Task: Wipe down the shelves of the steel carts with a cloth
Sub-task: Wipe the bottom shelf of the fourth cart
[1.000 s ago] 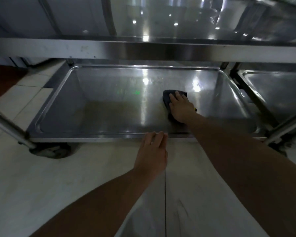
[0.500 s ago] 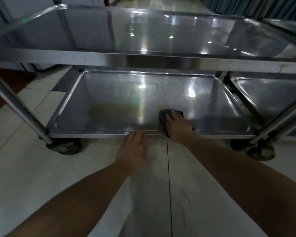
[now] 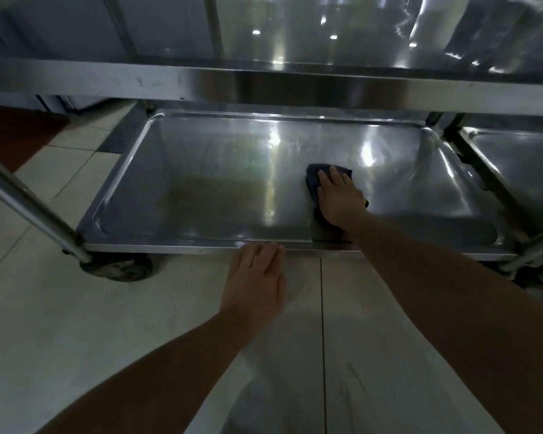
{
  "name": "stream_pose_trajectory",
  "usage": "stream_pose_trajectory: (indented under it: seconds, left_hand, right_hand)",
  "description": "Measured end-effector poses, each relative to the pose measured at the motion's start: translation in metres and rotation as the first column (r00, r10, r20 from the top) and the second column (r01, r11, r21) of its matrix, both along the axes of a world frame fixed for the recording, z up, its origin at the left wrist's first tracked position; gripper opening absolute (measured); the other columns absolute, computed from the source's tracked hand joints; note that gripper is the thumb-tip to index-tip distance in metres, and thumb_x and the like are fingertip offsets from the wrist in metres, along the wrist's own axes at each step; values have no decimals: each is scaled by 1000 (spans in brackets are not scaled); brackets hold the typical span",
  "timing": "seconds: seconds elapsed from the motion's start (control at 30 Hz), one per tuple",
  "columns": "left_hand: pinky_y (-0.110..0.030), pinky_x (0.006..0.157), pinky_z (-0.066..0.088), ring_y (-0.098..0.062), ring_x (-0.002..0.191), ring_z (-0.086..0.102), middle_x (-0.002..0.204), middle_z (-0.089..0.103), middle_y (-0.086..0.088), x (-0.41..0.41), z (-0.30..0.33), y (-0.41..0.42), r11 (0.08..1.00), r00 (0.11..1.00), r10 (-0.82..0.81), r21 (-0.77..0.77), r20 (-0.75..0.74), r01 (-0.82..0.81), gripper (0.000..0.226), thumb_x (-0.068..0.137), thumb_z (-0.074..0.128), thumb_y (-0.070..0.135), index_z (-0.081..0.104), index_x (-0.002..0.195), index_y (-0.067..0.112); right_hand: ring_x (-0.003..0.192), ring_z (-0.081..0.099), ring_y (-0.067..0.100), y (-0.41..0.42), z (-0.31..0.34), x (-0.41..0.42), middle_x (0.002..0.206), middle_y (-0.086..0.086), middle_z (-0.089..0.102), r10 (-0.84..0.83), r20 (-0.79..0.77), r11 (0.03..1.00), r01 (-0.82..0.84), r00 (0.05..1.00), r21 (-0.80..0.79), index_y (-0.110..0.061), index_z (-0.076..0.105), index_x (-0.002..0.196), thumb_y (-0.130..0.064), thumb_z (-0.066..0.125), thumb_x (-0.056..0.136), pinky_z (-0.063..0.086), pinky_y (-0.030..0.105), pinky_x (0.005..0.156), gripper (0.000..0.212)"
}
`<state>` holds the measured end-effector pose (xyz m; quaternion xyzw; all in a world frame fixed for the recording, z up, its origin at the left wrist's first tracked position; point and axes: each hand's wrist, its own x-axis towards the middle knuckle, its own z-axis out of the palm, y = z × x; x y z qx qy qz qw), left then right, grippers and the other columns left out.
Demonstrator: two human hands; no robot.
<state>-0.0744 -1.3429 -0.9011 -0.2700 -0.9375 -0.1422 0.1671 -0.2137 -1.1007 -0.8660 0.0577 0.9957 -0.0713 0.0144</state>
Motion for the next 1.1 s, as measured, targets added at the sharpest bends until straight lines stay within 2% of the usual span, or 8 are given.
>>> stream_pose_trajectory:
  seconds: [0.17, 0.4, 0.57, 0.67, 0.8, 0.97, 1.1]
  left_hand:
    - [-49, 104, 47, -34, 117, 56, 129, 63, -7, -1, -7, 0, 1000, 999, -4, 24, -40, 5, 50, 94, 44, 25, 64, 135, 4]
    - [-47, 103, 49, -31, 112, 57, 123, 65, -6, 0, -3, 0, 995, 1000, -4, 95, -14, 5, 45, 96, 45, 25, 67, 130, 5]
    - [-41, 98, 49, -27, 107, 55, 119, 65, -4, -4, 9, -2, 1000, 994, 1, -24, 114, 2, 51, 93, 39, 29, 67, 129, 6]
    - [-40, 106, 44, -26, 119, 50, 129, 59, -2, -2, 19, -6, 997, 984, -9, -67, 177, 22, 57, 95, 30, 35, 60, 137, 11]
    - [-43, 109, 43, -30, 130, 43, 138, 51, -7, 3, 28, -33, 998, 991, 49, -46, 124, -43, 54, 97, 30, 37, 56, 139, 14]
    - [-47, 111, 41, -36, 127, 49, 134, 58, -10, -5, 22, -79, 990, 985, 112, -100, 128, -99, 59, 96, 26, 36, 60, 136, 9]
    - [-44, 107, 44, -32, 123, 51, 128, 60, -8, -7, 17, -89, 994, 986, 88, -83, 138, -77, 55, 97, 28, 34, 62, 132, 10]
  right_hand:
    - [152, 11, 35, -12, 4, -39, 168, 5, 9, -65, -2, 998, 65, 998, -26, -22, 18, 160, -34, 30, 107, 25, 55, 116, 55]
    - [153, 10, 33, -45, 7, -34, 168, 5, 6, 18, 29, 1000, -18, 999, -18, -21, 16, 160, -37, 24, 109, 26, 55, 115, 54]
    - [152, 12, 33, -54, 8, 15, 168, 6, 6, 45, 54, 998, -47, 998, 30, -20, 14, 160, -36, 22, 109, 31, 53, 113, 54]
    - [154, 4, 29, -60, 9, 47, 169, 1, -4, 20, 128, 999, -23, 992, 23, -23, 7, 161, -36, 19, 109, 25, 51, 118, 54]
    - [155, -2, 26, -65, 10, 69, 168, -3, -9, -21, 172, 1000, 19, 985, 11, -26, 2, 161, -37, 20, 109, 23, 53, 120, 55]
    - [154, 3, 28, -95, 10, 75, 169, -2, -3, 1, 139, 1000, -4, 990, 25, -26, 9, 160, -38, 21, 109, 23, 51, 119, 54]
    - [154, 3, 29, -122, 7, 64, 169, -2, -3, 28, 118, 999, -30, 993, 15, -25, 9, 161, -36, 24, 109, 24, 52, 118, 55]
